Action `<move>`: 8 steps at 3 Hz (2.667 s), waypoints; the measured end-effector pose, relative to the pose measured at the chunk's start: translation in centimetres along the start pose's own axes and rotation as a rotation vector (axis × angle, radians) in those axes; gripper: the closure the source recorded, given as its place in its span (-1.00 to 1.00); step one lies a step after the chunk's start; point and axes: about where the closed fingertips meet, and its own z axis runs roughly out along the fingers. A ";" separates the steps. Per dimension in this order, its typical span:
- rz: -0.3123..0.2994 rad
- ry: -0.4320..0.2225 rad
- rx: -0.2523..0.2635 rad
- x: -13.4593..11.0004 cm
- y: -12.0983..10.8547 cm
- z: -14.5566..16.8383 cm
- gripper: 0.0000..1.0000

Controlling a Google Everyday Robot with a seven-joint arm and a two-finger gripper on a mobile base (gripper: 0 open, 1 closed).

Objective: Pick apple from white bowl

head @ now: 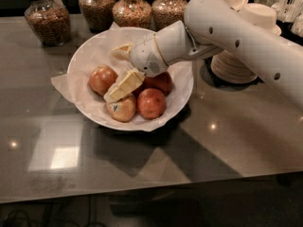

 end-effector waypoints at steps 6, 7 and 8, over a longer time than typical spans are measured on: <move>-0.038 -0.071 -0.176 -4.2 -0.5 4.7 0.65; -0.038 -0.071 -0.176 -4.2 -0.5 4.7 0.58; -0.038 -0.071 -0.176 -4.2 -0.5 4.7 0.12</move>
Offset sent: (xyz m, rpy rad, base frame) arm 0.0024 0.0165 -0.0140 0.0010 0.0863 0.0446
